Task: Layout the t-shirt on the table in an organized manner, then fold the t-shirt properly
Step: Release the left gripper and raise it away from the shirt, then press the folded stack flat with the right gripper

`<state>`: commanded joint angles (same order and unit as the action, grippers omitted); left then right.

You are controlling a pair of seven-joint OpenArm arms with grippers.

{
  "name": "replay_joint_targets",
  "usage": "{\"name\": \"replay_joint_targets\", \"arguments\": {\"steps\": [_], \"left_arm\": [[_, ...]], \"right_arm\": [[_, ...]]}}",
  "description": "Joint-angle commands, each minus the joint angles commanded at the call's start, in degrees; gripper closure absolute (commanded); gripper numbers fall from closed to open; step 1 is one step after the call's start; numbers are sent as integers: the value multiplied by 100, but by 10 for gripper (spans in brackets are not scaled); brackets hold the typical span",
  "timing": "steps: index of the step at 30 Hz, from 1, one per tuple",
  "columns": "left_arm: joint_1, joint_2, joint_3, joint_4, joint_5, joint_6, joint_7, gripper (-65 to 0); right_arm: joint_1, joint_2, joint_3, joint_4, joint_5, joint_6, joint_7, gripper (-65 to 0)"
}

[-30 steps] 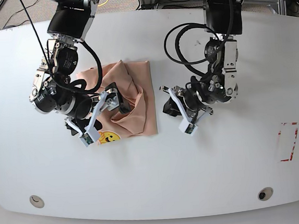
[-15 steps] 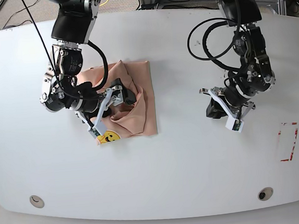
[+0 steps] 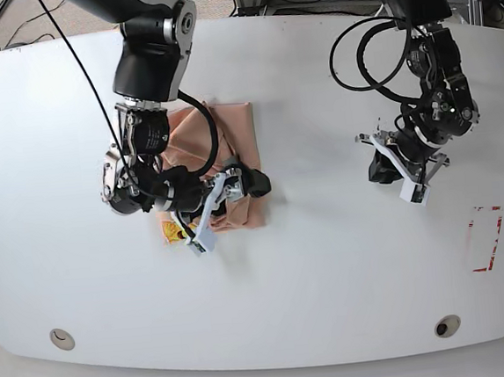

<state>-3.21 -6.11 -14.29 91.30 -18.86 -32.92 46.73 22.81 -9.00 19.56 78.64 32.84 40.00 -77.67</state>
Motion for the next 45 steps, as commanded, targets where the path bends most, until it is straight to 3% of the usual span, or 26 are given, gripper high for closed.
{"name": "replay_joint_targets", "arguments": {"steps": [4, 10, 19, 26, 35, 39, 45], "left_arm": [[62, 0, 0, 9, 0, 0, 0, -89], [62, 0, 0, 9, 0, 0, 0, -89], [62, 0, 26, 9, 0, 0, 0, -89], [62, 0, 26, -9, 9, 0, 0, -89], [132, 0, 35, -35, 18, 0, 0, -89], [158, 0, 35, -35, 18, 0, 0, -89], [158, 0, 35, -35, 26, 0, 0, -89]], "right_arm": [[211, 0, -26, 0, 44, 0, -9, -601], [316, 0, -237, 0, 580, 0, -18, -601], [176, 0, -220, 26, 563, 0, -26, -599], [-211, 623, -211, 229, 563, 0, 9, -599], [-624, 1019, -211, 1064, 554, 0, 62, -599], [-659, 1054, -211, 1046, 545, 0, 88, -599], [-738, 1010, -229, 985, 273, 0, 492, -599]]}}
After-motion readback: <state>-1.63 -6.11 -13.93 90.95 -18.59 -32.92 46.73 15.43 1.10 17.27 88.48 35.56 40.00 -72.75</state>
